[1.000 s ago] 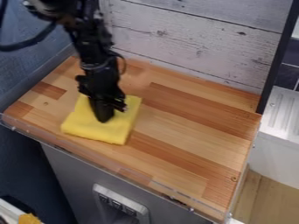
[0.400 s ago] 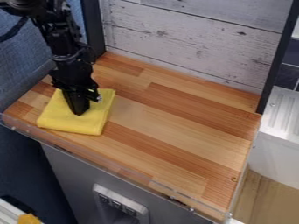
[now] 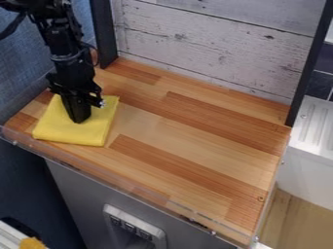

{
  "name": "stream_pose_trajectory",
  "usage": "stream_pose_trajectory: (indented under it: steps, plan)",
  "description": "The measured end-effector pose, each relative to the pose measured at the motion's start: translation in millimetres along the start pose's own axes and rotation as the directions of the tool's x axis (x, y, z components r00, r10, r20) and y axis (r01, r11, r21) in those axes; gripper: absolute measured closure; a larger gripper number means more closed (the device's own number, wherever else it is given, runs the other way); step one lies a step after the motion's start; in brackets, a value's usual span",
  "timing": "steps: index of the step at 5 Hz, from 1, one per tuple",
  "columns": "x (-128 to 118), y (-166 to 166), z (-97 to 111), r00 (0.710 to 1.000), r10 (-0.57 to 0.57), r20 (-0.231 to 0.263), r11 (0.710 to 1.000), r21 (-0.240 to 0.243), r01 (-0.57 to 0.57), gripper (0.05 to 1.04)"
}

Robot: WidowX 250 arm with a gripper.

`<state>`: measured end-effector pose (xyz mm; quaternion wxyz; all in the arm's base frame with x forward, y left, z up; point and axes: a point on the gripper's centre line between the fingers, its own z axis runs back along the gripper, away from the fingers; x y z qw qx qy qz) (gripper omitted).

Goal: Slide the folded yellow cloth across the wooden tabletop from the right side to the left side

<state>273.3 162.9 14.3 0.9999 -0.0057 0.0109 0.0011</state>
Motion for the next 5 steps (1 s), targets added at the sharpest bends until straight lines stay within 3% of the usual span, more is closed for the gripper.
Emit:
stream_pose_trajectory:
  steps: [1,2,4,5]
  plan:
    - [-0.5,3.1,1.8,1.000,0.005,-0.001,1.000,-0.001,-0.005,0.996]
    - [-2.1,1.1,4.5,0.999,0.025,-0.021,1.000,-0.015,-0.025,0.845]
    - [9.1,-42.7,50.6,1.000,0.025,0.001,1.000,0.001,-0.025,0.304]
    - [15.7,-69.1,72.9,1.000,0.029,0.012,0.999,0.018,-0.029,0.097]
